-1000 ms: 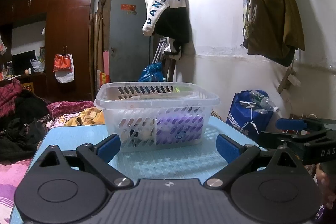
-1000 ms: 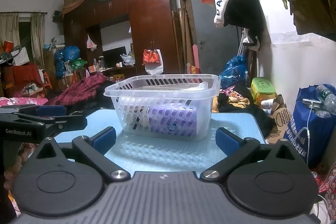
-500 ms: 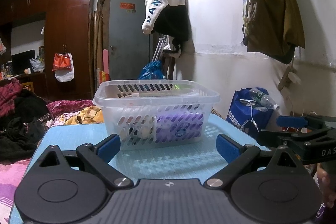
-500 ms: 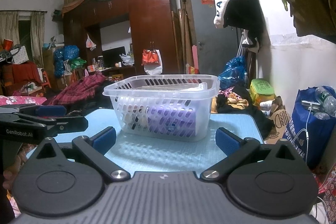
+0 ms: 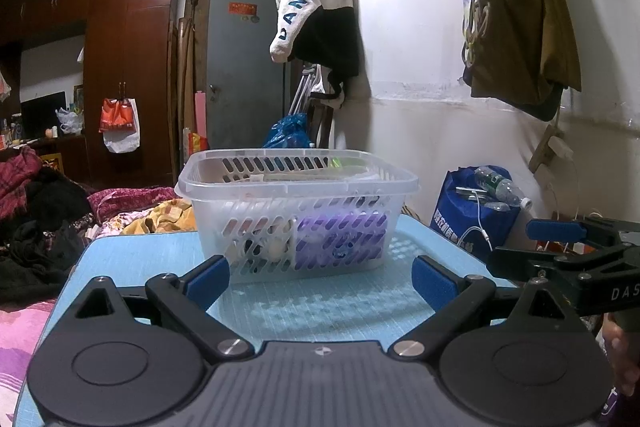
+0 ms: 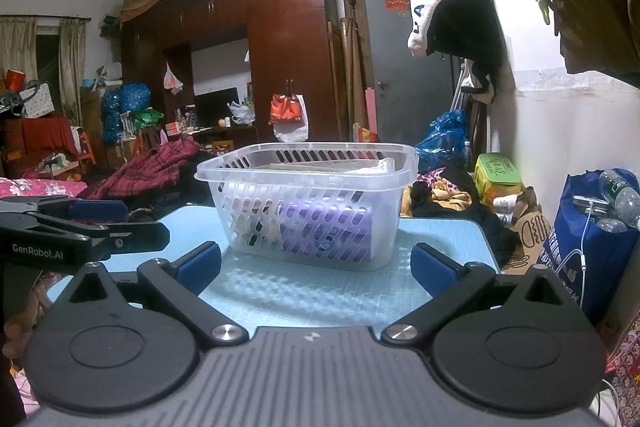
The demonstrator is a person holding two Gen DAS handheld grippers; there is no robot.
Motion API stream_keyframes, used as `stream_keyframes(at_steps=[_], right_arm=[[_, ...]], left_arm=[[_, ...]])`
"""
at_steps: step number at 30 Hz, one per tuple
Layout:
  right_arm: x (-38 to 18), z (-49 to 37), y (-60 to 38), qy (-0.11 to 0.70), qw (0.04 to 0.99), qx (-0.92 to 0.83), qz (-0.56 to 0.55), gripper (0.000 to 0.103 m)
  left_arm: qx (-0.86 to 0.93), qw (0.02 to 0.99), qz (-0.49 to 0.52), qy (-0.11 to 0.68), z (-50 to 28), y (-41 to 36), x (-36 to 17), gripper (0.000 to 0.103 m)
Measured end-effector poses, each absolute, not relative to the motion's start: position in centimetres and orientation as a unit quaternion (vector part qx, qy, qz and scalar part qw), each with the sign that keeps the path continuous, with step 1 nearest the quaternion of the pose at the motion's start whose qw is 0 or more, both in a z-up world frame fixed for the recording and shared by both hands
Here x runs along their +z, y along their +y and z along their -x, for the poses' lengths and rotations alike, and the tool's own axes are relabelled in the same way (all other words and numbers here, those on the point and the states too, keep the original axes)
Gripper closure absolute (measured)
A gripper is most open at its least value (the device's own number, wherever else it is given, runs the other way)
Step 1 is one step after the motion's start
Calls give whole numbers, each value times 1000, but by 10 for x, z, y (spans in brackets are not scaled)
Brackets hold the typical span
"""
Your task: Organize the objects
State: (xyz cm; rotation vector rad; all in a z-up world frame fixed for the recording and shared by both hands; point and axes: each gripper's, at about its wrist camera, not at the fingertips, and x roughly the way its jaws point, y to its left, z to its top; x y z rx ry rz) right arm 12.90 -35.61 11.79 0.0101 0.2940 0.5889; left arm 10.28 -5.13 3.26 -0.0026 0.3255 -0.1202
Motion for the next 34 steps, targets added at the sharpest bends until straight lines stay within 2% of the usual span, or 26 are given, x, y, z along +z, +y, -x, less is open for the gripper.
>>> stream_keyframes(at_steps=[34], right_arm=[[116,-129,-355,141,948,284,3,0]], left_arm=[[-57,987,-2,154,-104,-56,29,4]])
